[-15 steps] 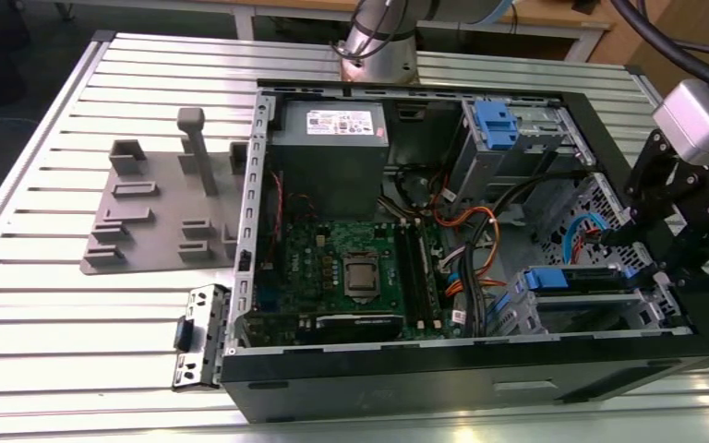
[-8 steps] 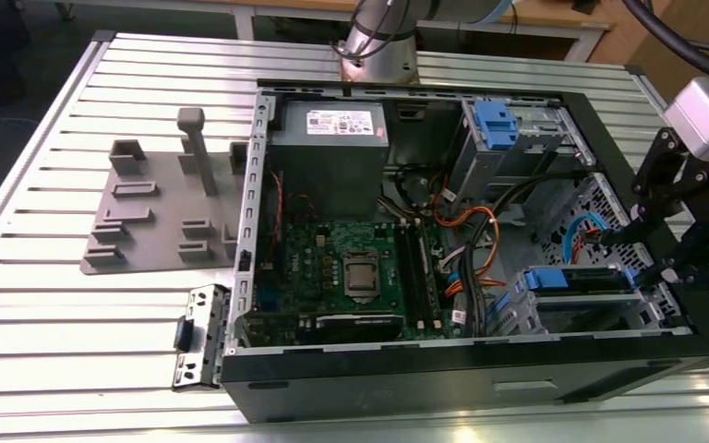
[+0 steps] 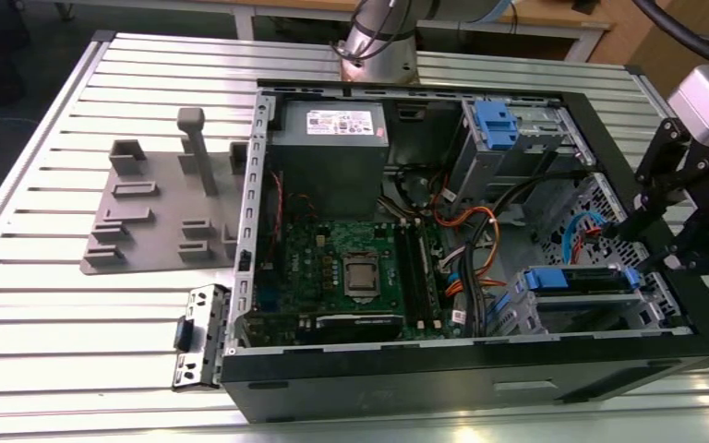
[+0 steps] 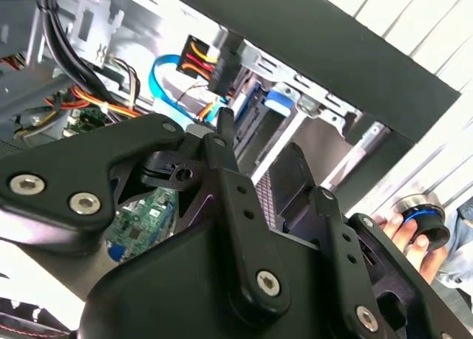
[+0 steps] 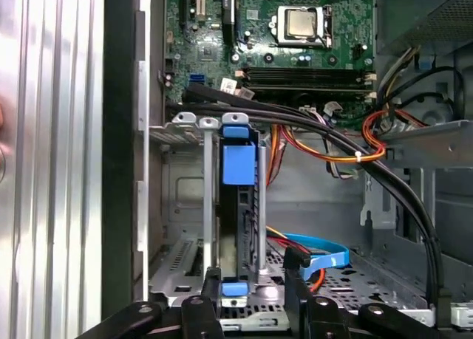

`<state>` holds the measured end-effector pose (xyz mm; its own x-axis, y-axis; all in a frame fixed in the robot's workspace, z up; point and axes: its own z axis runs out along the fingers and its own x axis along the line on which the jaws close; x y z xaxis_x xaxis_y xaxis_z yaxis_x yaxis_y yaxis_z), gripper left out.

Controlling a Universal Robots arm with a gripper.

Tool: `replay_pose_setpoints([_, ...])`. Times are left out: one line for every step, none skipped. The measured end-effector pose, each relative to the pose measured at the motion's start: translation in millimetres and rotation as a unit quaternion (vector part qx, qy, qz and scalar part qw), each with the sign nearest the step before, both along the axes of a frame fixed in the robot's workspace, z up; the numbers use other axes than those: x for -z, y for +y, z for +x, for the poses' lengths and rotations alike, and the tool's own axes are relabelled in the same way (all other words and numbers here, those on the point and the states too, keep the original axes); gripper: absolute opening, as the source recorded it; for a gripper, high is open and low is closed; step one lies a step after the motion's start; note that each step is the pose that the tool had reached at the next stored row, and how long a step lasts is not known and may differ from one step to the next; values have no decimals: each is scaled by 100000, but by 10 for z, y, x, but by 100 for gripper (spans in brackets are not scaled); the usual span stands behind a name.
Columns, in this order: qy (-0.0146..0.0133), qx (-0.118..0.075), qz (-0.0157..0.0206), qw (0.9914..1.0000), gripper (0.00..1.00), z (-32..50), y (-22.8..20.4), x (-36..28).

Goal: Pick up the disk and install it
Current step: 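Insert the first disk wire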

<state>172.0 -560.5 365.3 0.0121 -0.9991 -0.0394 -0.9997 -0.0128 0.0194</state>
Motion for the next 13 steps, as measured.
replay_pose_setpoints([1, 0, 3, 100000, 47, 7, 20, 1])
replay_pose_setpoints([1, 0, 2, 100000, 47, 14, 40, 1])
replay_pose_setpoints([0, 0, 4, 100000, 47, 21, 57, 2])
replay_pose_setpoints([0, -6, 5, 100000, 47, 28, 74, 3])
replay_pose_setpoints([0, -14, 6, 100000, 47, 34, 91, 4])
replay_pose_setpoints([-1, -28, 2, 100000, 47, 40, 104, 5])
replay_pose_setpoints([-1, -41, 0, 100000, 47, 45, 115, 9])
replay_pose_setpoints([-1, -63, -14, 100000, 47, 50, 125, 14])
replay_pose_setpoints([-3, -91, -33, 100000, 47, 55, 135, 20])
replay_pose_setpoints([-2, -118, -50, 100000, 47, 59, 144, 27])
replay_pose_setpoints([-1, -149, -73, 100000, 47, 63, 153, 33])
replay_pose_setpoints([-1, -177, -93, 100000, 47, 68, 161, 39])
replay_pose_setpoints([0, -209, -101, 100000, 47, 75, 166, 44])
